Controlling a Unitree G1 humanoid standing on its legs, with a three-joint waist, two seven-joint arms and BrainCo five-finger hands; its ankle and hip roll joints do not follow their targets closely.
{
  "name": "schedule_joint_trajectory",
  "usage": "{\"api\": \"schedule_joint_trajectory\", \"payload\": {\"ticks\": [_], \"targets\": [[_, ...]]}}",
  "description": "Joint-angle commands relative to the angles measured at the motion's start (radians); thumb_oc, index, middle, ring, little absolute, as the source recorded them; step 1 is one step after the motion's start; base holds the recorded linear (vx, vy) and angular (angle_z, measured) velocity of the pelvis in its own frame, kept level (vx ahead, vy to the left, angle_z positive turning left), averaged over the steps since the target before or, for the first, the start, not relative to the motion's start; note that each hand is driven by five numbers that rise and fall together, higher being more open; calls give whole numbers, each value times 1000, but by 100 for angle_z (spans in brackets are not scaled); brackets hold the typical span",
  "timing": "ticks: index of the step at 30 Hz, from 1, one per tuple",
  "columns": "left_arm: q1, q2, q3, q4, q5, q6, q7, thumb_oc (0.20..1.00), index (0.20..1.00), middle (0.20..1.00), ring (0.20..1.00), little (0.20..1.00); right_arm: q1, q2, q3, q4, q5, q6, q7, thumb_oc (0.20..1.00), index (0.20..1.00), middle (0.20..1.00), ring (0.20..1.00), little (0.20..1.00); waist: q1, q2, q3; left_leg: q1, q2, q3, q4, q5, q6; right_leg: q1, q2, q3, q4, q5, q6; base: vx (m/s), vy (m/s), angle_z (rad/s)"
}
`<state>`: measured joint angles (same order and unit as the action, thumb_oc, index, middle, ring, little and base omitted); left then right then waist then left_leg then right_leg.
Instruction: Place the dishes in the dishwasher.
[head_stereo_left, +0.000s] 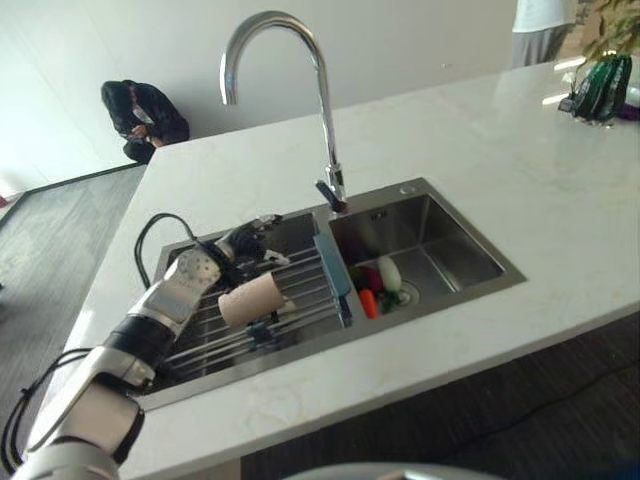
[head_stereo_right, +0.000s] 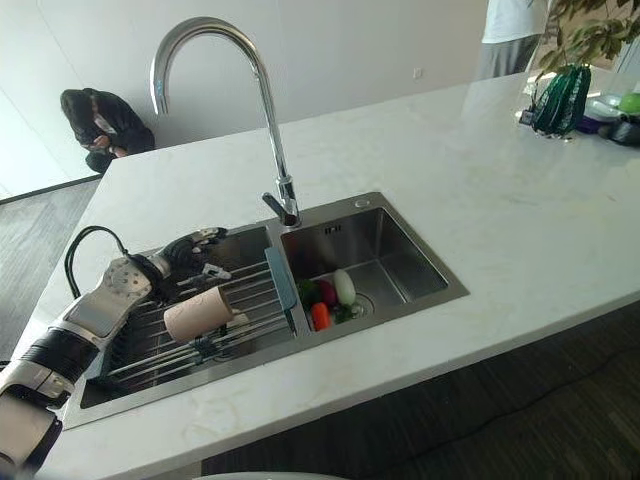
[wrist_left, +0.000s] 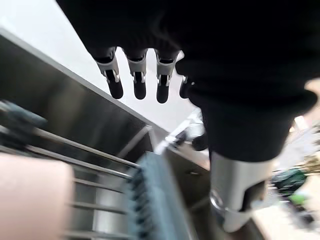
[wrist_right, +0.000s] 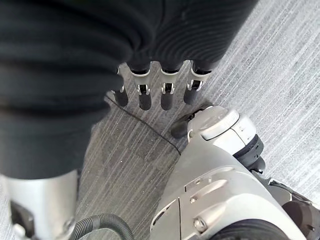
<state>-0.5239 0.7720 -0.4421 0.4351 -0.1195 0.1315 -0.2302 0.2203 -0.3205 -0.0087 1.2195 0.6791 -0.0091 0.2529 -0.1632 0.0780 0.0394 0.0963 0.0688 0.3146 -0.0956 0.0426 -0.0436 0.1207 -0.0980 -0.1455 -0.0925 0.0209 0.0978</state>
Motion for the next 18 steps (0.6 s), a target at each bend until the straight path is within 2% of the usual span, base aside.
{"api": "schedule_joint_trajectory", "payload": {"ticks": [1, 5, 9, 13, 18], "targets": [[-126, 70, 8, 49, 96, -60, 41, 1000, 1000, 1000, 1000, 1000, -62, 3, 32, -5, 13, -7, 14, 1000, 1000, 1000, 1000, 1000, -6, -18, 29, 61, -32, -51, 8, -66, 15, -24, -7, 22, 5, 64, 56, 14, 45, -2], [-100, 81, -5, 46, 178, -42, 57, 1000, 1000, 1000, 1000, 1000, -64, -10, 36, -20, 7, -7, 23, 1000, 1000, 1000, 1000, 1000, -4, -16, 43, 53, -36, -56, 8, -65, 18, -33, -9, 27, 5, 66, 57, -4, 34, 0], [-70, 86, 2, 79, 200, -45, 102, 1000, 1000, 1000, 1000, 1000, -60, -13, 53, -57, 17, -1, 20, 1000, 1000, 1000, 1000, 1000, 0, -16, 53, 46, -38, -61, 8, -62, 21, -37, -11, 27, 5, 66, 54, 2, 16, 0], [-46, 80, 11, 97, 208, -66, 88, 1000, 1000, 1000, 1000, 1000, -63, -24, 62, -76, 18, 2, 23, 1000, 1000, 1000, 1000, 1000, 3, -13, 66, 36, -39, -67, 8, -56, 20, -44, -13, 27, 5, 68, 53, -18, 42, 1], [-23, 74, 8, 102, 225, -57, 102, 1000, 1000, 1000, 1000, 1000, -63, -23, 73, -88, 33, -7, 16, 1000, 1000, 1000, 1000, 1000, 9, -14, 74, 29, -41, -76, 8, -54, 20, -49, -14, 21, 5, 67, 53, -6, 6, 0]]}}
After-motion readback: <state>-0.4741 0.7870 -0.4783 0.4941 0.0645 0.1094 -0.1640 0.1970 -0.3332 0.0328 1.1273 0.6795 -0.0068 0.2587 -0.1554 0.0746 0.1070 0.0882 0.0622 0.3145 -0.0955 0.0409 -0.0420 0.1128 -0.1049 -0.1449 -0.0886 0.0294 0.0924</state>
